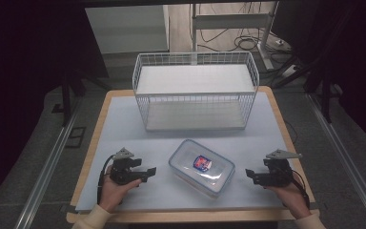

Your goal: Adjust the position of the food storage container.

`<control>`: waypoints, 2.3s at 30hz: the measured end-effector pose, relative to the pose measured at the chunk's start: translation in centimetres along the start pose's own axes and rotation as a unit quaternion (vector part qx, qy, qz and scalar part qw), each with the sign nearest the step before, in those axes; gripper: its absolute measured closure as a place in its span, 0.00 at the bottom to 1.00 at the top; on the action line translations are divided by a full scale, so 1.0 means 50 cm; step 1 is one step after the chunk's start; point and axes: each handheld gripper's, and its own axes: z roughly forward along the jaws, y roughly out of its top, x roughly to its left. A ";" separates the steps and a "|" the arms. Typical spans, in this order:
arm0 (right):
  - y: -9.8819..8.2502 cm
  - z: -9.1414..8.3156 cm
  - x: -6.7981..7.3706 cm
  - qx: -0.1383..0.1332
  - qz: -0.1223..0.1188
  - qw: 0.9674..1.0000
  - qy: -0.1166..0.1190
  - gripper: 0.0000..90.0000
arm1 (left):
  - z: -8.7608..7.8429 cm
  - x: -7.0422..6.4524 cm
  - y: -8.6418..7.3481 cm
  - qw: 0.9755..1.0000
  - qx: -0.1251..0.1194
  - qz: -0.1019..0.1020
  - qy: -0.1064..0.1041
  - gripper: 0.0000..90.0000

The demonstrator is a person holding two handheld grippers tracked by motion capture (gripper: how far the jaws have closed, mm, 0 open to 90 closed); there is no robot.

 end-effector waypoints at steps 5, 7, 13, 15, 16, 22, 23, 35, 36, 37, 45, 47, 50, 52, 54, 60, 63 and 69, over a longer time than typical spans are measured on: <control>0.001 -0.005 0.006 0.000 -0.005 1.000 0.002 0.16 | -0.002 -0.002 0.000 1.000 -0.001 0.002 0.000 0.22; 0.002 -0.007 0.008 0.000 -0.006 1.000 0.002 0.16 | -0.002 -0.003 0.000 1.000 -0.001 0.002 0.000 0.22; 0.000 0.000 0.007 0.009 -0.009 1.000 0.006 0.16 | 0.000 0.000 0.001 1.000 0.003 -0.001 -0.001 0.22; 0.000 0.002 0.006 0.012 -0.009 1.000 0.006 0.16 | 0.000 0.000 0.001 1.000 0.004 -0.001 -0.001 0.22; 0.000 0.001 0.006 0.014 -0.008 1.000 0.007 0.17 | 0.000 0.000 0.001 1.000 0.004 -0.001 -0.002 0.22; 0.009 -0.009 0.014 0.018 -0.012 1.000 0.014 0.21 | 0.000 -0.001 0.001 1.000 0.009 -0.004 -0.001 0.22; 0.011 -0.012 0.016 0.017 -0.011 1.000 0.015 0.22 | 0.000 -0.001 0.001 1.000 0.008 -0.004 -0.001 0.22; 0.038 -0.046 0.045 0.003 -0.023 0.998 0.054 0.37 | 0.000 -0.002 0.001 1.000 0.007 -0.006 -0.003 0.22; 0.040 -0.049 0.048 0.001 -0.026 0.998 0.056 0.39 | 0.000 -0.002 0.002 1.000 0.007 -0.007 -0.003 0.22; 0.043 -0.052 0.053 -0.001 -0.031 0.998 0.058 0.42 | -0.001 -0.002 0.002 1.000 0.007 -0.007 -0.003 0.22; 0.057 -0.067 0.087 -0.018 -0.054 0.995 0.080 0.70 | 0.001 -0.002 0.003 1.000 0.010 -0.009 -0.003 0.23; 0.063 -0.069 0.098 -0.019 -0.060 0.994 0.091 0.75 | 0.000 -0.003 0.003 1.000 0.009 -0.010 -0.004 0.23; 0.073 -0.073 0.119 -0.022 -0.074 0.991 0.111 0.87 | 0.000 -0.004 0.003 1.000 0.010 -0.009 -0.005 0.23; 0.078 -0.074 0.134 -0.021 -0.083 0.989 0.122 0.94 | 0.001 -0.005 0.003 1.000 0.010 -0.010 -0.005 0.23; 0.082 -0.071 0.152 -0.015 -0.095 0.986 0.138 0.98 | 0.002 -0.004 0.003 1.000 0.011 -0.010 -0.006 0.23; 0.080 -0.051 0.220 0.002 -0.134 0.975 0.175 1.00 | 0.002 -0.003 0.002 1.000 0.013 -0.011 -0.006 0.23; 0.076 -0.047 0.251 0.008 -0.154 0.969 0.191 1.00 | 0.001 -0.003 0.002 1.000 0.014 -0.009 -0.005 0.23; 0.061 -0.029 0.291 0.029 -0.181 0.961 0.206 1.00 | 0.001 -0.002 0.002 1.000 0.014 -0.014 -0.013 0.23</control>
